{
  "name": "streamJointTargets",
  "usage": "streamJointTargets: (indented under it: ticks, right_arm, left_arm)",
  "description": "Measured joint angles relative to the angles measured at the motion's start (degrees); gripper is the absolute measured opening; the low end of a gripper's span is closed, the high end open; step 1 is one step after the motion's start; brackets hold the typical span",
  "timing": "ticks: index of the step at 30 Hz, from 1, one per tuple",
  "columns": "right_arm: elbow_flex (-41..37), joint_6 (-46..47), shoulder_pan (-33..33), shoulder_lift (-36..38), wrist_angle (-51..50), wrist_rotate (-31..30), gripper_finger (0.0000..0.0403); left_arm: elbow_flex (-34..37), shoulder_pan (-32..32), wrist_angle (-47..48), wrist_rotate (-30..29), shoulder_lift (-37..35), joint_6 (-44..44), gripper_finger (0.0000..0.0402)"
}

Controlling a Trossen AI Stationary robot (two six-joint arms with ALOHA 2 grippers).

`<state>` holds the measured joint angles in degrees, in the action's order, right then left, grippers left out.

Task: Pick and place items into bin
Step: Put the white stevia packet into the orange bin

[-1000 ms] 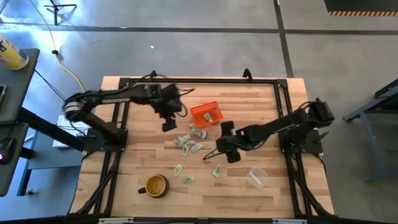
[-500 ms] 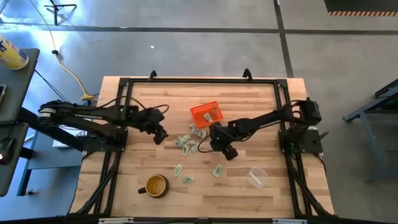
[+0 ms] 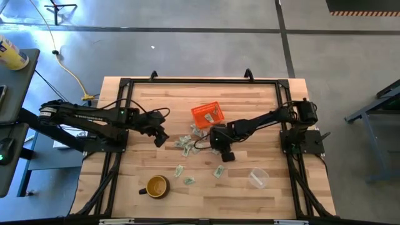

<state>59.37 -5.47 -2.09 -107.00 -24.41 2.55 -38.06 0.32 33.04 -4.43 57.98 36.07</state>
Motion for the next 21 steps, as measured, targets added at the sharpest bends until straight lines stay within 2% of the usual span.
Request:
streamJointTargets:
  ticks: [3, 5, 10, 15, 18, 21]
  right_arm:
    - [-0.2, 11.3, 0.2, 1.4, -0.2, 1.6, 0.0032]
    - [-0.5, 16.5, 0.1, 3.5, 0.2, 0.7, 0.0009]
    - [0.4, 24.7, 0.6, 13.2, 1.8, -8.0, 0.0018]
    - [1.0, 23.0, 5.7, 19.3, 4.2, -17.1, 0.0004]
    - [1.0, 20.7, 11.2, 18.0, 5.8, -15.3, 0.0024]
    - [0.8, 18.1, 15.8, 14.7, 8.6, -12.5, 0.0065]
  left_arm:
    - [0.0, 0.0, 0.0, -0.2, 0.0, -0.2, 0.0298]
    - [0.0, 0.0, 0.0, -0.3, 0.0, -0.6, 0.0298]
    - [0.0, 0.0, 0.0, -0.7, 0.0, -1.9, 0.0298]
    - [0.0, 0.0, -0.6, -1.1, 0.0, -7.7, 0.0298]
    - [0.0, 0.0, -1.7, -1.2, 0.0, -12.6, 0.0298]
    - [0.0, 0.0, -4.4, -1.3, 0.0, -18.2, 0.0298]
